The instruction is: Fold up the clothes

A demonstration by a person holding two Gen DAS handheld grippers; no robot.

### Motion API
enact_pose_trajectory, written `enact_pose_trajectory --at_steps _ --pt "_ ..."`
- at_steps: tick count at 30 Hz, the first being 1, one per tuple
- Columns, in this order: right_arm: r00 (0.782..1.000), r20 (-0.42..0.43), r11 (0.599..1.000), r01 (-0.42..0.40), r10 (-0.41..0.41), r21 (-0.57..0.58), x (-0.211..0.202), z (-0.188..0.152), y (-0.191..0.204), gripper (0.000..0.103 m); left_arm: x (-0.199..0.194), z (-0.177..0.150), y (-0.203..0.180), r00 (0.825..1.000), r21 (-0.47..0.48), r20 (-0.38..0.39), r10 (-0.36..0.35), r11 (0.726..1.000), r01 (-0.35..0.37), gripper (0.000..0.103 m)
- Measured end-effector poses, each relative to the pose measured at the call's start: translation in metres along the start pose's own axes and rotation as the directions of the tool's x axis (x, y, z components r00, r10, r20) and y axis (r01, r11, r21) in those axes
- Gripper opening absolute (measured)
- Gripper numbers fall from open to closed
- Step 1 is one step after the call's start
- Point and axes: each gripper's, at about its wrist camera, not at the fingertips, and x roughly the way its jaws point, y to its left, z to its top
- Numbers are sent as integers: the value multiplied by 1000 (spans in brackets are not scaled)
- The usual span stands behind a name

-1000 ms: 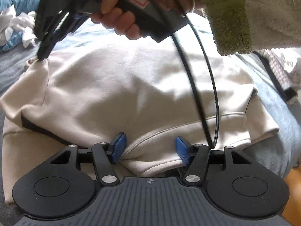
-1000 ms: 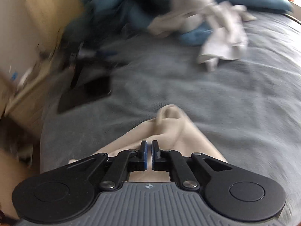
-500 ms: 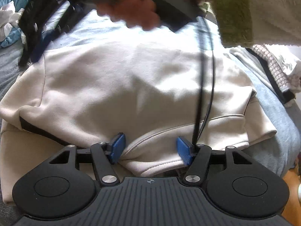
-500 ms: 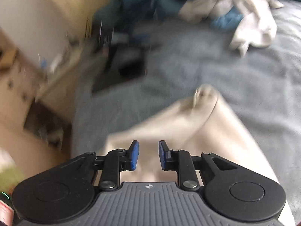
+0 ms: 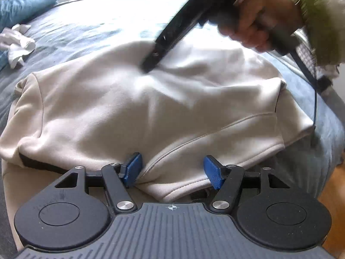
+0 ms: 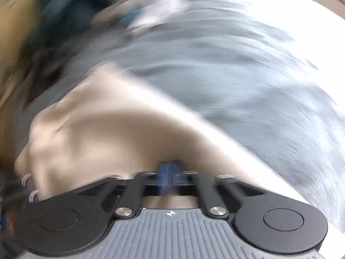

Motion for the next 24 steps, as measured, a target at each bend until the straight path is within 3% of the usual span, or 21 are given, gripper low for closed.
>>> enact_pose_trajectory --at_steps 1,2,3,6,7,9,10,12,14,16,17,18,20,22,23,24 --pt "999 52 998 -5 2 62 -13 2 -7 0 1 0 -3 1000 14 -8 2 1000 -2 64" --pt "995 100 999 7 -11 44 -32 -2 -6 10 0 -1 -3 1000 20 -16 3 1000 -2 64" --pt "993 115 1000 25 -24 -9 -49 -9 -3 13 -2 -1 0 1000 16 -24 1 1000 0 64" --pt "995 13 990 99 -98 -101 -74 -45 -14 14 -4 1 2 999 18 -44 -1 1000 1 64" --pt "982 -22 976 185 -189 -112 -72 -56 -26 13 -4 3 1 999 20 -50 -1 1000 2 64" --pt "926 -43 925 372 -376 -74 -72 -71 -63 11 3 7 0 998 26 -64 1 1000 0 64" --pt "913 -24 913 407 -407 15 -81 -75 -82 9 6 9 -1 997 31 -71 3 1000 -1 65" --pt "928 28 922 364 -371 131 -109 -77 -95 11 6 10 -2 996 41 -87 9 999 -5 65" --pt "952 75 955 296 -298 33 -134 -89 -77 14 7 13 -1 995 37 -104 10 999 -6 65" --pt "985 21 978 175 -174 -112 -143 -104 -56 13 9 14 -2 993 42 -116 12 999 -7 65" --pt "986 -37 969 154 -164 -192 -135 -115 -47 13 8 14 -2 992 45 -122 12 999 -7 65" --pt "970 -106 945 184 -220 -271 -118 -126 -40 13 8 14 -3 992 48 -129 12 999 -6 65" --pt "915 -158 887 298 -371 -353 -103 -148 -52 10 9 16 -4 990 52 -142 12 999 -5 65" --pt "924 -116 917 333 -364 -220 -121 -145 -57 10 9 18 -5 988 59 -157 14 998 -4 65" --pt "928 -89 924 343 -361 -171 -131 -143 -56 15 10 20 -5 986 63 -164 15 998 -4 66" --pt "935 -47 923 338 -351 -185 -143 -140 -44 16 10 21 -6 985 64 -172 14 998 -3 66"
